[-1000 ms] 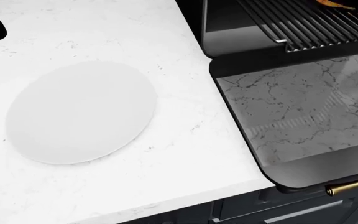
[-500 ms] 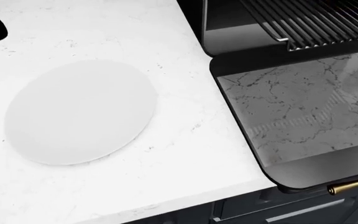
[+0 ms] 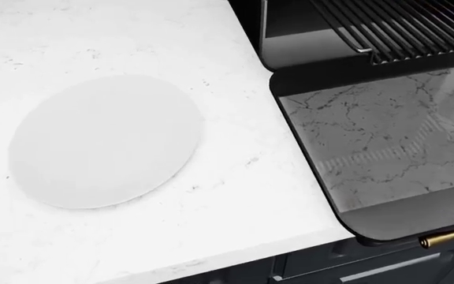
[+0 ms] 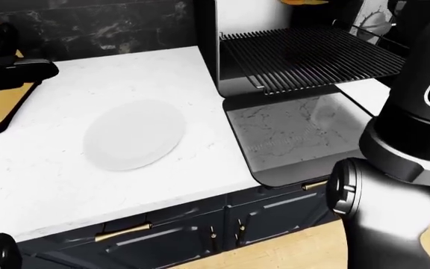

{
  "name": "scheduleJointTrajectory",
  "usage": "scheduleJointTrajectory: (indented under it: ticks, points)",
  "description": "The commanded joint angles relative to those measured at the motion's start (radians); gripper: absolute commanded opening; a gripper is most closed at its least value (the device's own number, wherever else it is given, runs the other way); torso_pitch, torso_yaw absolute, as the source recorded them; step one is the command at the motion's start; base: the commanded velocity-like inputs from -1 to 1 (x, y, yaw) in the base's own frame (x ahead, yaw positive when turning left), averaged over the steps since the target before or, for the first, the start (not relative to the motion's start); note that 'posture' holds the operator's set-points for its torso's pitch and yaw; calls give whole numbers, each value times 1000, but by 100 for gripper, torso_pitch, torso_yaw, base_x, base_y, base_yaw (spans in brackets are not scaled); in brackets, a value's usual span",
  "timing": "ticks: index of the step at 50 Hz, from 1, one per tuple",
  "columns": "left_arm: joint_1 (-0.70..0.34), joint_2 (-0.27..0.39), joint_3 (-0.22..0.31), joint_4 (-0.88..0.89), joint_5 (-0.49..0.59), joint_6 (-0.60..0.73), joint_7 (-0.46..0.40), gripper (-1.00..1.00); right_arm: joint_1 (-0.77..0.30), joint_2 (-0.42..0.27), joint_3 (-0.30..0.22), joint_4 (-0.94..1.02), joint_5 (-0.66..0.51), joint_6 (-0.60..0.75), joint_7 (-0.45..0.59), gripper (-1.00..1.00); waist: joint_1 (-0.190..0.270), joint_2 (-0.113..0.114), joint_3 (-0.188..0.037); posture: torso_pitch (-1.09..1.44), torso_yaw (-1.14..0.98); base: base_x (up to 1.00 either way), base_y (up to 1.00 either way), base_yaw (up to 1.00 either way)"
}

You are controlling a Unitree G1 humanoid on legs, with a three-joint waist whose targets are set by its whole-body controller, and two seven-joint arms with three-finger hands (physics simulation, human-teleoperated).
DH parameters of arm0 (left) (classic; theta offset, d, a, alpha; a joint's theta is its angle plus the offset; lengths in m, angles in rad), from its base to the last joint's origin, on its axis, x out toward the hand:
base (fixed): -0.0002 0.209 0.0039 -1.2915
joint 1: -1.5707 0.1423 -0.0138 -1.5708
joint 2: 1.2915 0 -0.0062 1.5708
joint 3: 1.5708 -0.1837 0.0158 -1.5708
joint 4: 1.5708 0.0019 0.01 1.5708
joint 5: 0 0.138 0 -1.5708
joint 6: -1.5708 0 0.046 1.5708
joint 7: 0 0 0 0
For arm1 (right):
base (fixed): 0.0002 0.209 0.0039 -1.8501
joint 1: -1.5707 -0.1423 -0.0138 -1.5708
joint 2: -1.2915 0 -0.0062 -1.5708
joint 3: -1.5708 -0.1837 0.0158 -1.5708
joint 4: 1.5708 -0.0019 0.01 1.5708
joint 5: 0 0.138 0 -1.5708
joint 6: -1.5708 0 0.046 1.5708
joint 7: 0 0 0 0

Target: Pick the bread from the rack and place it on the plate on the counter.

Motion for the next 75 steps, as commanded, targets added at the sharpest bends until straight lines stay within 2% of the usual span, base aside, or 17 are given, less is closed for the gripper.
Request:
scheduleJointTrajectory:
  ticks: [1,23,44,55,62,69,75]
  points:
    - [-31,18,9,-14,-12,-35,11,100,-40,-9,-5,-20,18,-5,-4,-100,2,1,-25,0,6,0,0,0]
    - [3,51,13,-22,-64,-67,43,100,-140,44,32,-74,103,76,16,-100,70,12,-23,0,17,0,0,0]
    - [0,67,9,-10,-76,-80,49,100,-222,77,55,-119,149,169,36,-100,192,23,-27,0,27,0,0,0]
    - [3,73,23,-14,-99,-72,60,100,-136,170,90,-76,113,49,27,-100,273,37,-41,0,33,0,0,0]
    - [9,78,25,-13,-109,-79,68,100,-130,185,92,-122,105,95,29,-100,330,44,-46,0,36,0,0,0]
    - [17,81,26,-14,-118,-83,71,100,-98,232,117,-4,57,-50,39,-100,370,50,-57,0,40,0,0,0]
    - [20,79,20,-12,-114,-91,69,100,-110,250,121,54,26,-90,52,-100,406,53,-63,0,43,0,0,0]
